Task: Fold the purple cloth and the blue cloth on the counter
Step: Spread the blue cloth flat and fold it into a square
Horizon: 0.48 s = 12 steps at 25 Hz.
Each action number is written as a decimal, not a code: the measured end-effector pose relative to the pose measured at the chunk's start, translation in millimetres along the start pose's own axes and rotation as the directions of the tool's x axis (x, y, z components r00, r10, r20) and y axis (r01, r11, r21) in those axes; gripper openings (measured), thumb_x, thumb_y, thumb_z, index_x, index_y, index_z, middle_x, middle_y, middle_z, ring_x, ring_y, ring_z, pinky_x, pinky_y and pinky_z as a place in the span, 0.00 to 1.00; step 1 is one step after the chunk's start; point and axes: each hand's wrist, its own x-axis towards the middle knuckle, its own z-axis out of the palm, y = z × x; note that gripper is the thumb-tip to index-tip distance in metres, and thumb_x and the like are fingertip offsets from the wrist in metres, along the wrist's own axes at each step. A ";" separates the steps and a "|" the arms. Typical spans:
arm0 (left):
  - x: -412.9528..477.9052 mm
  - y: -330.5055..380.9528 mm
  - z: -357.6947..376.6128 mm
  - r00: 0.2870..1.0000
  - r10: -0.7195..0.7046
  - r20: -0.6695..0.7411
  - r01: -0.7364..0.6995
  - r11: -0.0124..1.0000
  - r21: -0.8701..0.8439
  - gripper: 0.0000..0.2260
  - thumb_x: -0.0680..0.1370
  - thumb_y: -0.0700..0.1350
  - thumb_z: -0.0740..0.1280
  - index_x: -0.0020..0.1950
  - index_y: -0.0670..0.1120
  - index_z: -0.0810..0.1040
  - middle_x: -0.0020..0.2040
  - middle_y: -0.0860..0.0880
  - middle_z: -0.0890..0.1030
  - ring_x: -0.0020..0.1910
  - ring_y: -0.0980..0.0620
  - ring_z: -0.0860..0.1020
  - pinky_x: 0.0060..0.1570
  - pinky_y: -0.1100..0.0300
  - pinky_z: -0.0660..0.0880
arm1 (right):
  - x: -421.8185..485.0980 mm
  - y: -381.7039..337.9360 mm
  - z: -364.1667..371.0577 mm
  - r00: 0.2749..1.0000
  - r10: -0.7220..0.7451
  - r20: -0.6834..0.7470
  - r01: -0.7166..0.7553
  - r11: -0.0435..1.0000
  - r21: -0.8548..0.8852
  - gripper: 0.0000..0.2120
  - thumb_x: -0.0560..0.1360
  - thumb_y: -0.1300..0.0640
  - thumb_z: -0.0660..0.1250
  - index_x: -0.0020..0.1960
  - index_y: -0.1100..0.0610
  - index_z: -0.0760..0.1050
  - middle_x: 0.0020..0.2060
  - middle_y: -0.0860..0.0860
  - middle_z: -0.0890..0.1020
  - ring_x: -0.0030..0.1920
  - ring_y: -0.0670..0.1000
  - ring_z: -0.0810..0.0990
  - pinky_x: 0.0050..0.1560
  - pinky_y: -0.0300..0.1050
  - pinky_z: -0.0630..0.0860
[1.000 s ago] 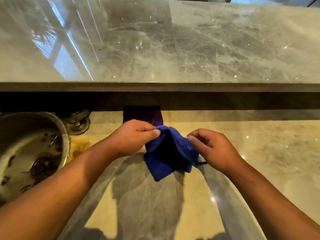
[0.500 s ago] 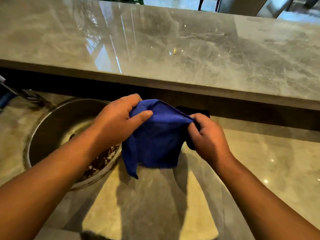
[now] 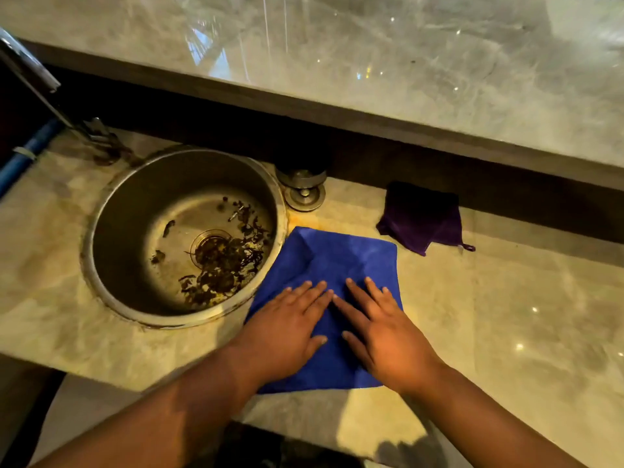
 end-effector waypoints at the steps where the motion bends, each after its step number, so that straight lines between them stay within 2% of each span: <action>1: 3.5 0.4 16.4 1.000 -0.014 0.010 0.014 1.000 0.012 0.33 0.82 0.60 0.56 0.84 0.48 0.53 0.85 0.48 0.53 0.83 0.49 0.51 0.80 0.50 0.50 | 8.1 -1.6 8.1 0.999 0.037 0.000 -0.037 0.999 -0.035 0.29 0.84 0.41 0.54 0.83 0.46 0.57 0.83 0.54 0.59 0.83 0.59 0.51 0.80 0.65 0.57; 4: -22.9 -13.9 51.4 1.000 0.017 -0.026 -0.016 1.000 0.022 0.32 0.80 0.59 0.57 0.80 0.45 0.64 0.82 0.46 0.64 0.80 0.49 0.61 0.78 0.49 0.59 | 18.8 -28.8 31.2 0.996 0.077 0.036 -0.073 0.992 -0.107 0.30 0.85 0.42 0.51 0.84 0.50 0.54 0.84 0.57 0.55 0.83 0.64 0.49 0.79 0.68 0.57; 6: -52.0 -32.1 63.3 0.998 0.046 -0.049 -0.045 0.999 0.023 0.32 0.79 0.60 0.60 0.80 0.46 0.65 0.81 0.48 0.64 0.80 0.50 0.62 0.76 0.51 0.56 | 19.9 -60.0 41.5 0.997 0.066 0.048 -0.060 0.991 -0.118 0.31 0.84 0.42 0.52 0.83 0.52 0.56 0.83 0.59 0.57 0.83 0.66 0.51 0.77 0.71 0.57; 9: -95.8 -64.9 65.4 0.999 -0.026 -0.040 0.029 0.998 0.057 0.33 0.77 0.61 0.61 0.79 0.47 0.64 0.80 0.50 0.64 0.78 0.51 0.63 0.78 0.56 0.47 | 29.7 -104.7 58.2 0.999 -0.015 0.051 0.019 0.996 -0.092 0.31 0.83 0.42 0.54 0.83 0.52 0.57 0.83 0.59 0.58 0.82 0.66 0.51 0.77 0.72 0.54; 11: -131.1 -88.1 69.3 0.997 -0.076 -0.011 0.076 0.995 0.063 0.34 0.77 0.62 0.61 0.80 0.48 0.65 0.79 0.49 0.67 0.76 0.49 0.66 0.77 0.56 0.47 | 38.6 -130.6 70.0 0.990 -0.125 0.060 0.128 0.991 -0.044 0.31 0.83 0.43 0.56 0.83 0.51 0.58 0.83 0.58 0.58 0.83 0.66 0.51 0.77 0.70 0.48; 12: -147.0 -98.5 71.4 0.996 -0.092 0.003 0.092 0.994 0.052 0.35 0.77 0.63 0.61 0.81 0.49 0.62 0.79 0.48 0.68 0.76 0.48 0.68 0.77 0.56 0.49 | 42.3 -139.8 74.6 0.981 -0.178 0.074 0.181 0.983 -0.027 0.31 0.83 0.43 0.56 0.83 0.50 0.57 0.84 0.58 0.56 0.83 0.65 0.50 0.77 0.70 0.46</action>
